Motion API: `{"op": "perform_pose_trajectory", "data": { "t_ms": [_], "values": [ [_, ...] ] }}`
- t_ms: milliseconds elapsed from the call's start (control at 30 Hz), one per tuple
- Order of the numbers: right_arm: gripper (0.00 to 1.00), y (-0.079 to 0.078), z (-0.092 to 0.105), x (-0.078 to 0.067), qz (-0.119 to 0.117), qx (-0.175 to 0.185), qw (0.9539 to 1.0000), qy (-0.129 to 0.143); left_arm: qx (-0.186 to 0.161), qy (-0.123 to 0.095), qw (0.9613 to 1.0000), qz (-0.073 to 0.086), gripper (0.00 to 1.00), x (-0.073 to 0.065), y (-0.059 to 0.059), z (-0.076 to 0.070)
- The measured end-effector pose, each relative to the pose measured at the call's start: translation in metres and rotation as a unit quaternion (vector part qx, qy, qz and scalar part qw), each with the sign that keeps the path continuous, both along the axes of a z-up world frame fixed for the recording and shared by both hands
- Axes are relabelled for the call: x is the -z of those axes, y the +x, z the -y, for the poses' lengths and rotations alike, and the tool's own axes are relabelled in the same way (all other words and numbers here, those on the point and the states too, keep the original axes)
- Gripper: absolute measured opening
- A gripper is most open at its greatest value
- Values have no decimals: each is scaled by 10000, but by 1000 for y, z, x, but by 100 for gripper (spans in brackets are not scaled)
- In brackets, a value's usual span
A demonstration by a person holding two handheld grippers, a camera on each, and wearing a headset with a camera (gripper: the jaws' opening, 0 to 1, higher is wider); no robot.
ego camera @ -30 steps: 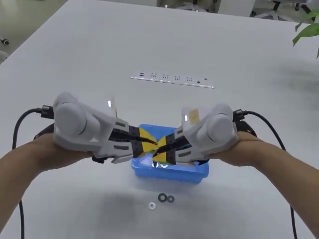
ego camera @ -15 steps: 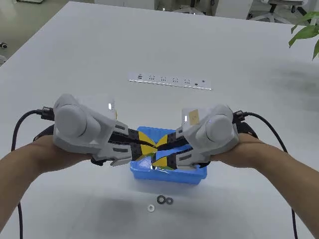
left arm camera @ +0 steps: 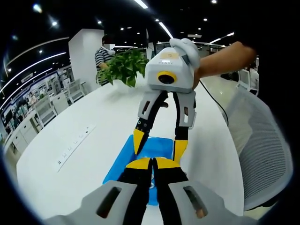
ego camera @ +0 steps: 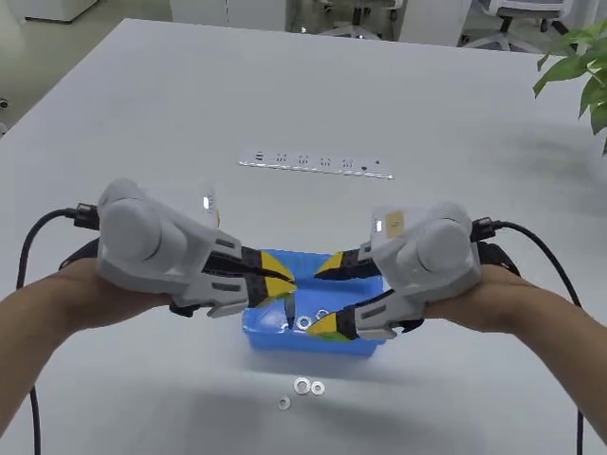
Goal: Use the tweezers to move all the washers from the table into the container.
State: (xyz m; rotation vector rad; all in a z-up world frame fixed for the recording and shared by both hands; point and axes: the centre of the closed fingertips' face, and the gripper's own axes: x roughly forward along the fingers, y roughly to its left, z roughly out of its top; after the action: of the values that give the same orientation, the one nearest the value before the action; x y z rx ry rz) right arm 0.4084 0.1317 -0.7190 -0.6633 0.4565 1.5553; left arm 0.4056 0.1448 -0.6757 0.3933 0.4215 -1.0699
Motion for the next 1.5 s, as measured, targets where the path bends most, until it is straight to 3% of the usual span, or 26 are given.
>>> {"op": "perform_pose_trajectory", "data": {
  "t_ms": [700,1033,1500],
  "values": [
    [66,-4,43,-12,-200,806,9964,150,41,120,9999,58,5,-25,-14,5],
    [77,-11,60,-8,-261,1078,9937,180,16,145,9999,67,5,-34,-24,3],
    [86,-20,68,-9,-262,1241,9916,242,-33,149,9998,139,5,-45,-33,-1]
  ]
}}
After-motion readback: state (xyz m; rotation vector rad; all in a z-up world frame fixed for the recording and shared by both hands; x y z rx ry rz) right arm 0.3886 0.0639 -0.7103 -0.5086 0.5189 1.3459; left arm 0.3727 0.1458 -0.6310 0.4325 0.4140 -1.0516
